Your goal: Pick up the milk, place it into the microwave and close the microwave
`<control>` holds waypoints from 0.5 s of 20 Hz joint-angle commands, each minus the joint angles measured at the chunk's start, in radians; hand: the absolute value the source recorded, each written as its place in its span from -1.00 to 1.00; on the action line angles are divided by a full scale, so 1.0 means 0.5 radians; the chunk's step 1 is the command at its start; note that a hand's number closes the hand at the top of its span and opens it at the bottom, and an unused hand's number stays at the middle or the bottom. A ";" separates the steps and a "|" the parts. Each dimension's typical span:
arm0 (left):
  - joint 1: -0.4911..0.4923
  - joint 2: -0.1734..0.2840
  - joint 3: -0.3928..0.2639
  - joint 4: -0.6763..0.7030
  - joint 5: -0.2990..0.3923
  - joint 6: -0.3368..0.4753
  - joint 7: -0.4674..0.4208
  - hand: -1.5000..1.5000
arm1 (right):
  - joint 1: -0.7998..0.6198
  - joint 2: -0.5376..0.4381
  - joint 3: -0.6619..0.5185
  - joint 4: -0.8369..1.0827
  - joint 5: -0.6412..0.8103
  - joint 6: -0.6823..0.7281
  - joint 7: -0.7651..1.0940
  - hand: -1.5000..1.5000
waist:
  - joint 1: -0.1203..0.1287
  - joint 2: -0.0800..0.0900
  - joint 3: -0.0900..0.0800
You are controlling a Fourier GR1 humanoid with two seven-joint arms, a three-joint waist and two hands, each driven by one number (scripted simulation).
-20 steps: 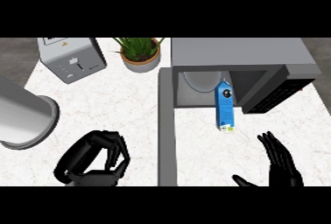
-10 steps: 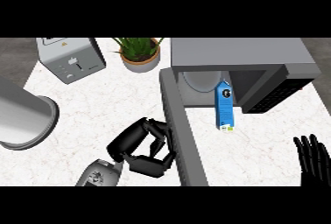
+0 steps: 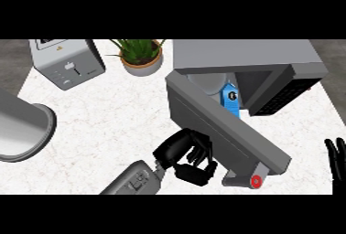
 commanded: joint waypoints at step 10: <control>-0.483 -0.013 -0.441 0.291 0.768 0.480 -0.133 1.00 | -0.206 -0.195 0.030 -0.295 -0.157 0.206 0.269 -1.00 | -0.238 0.057 -0.008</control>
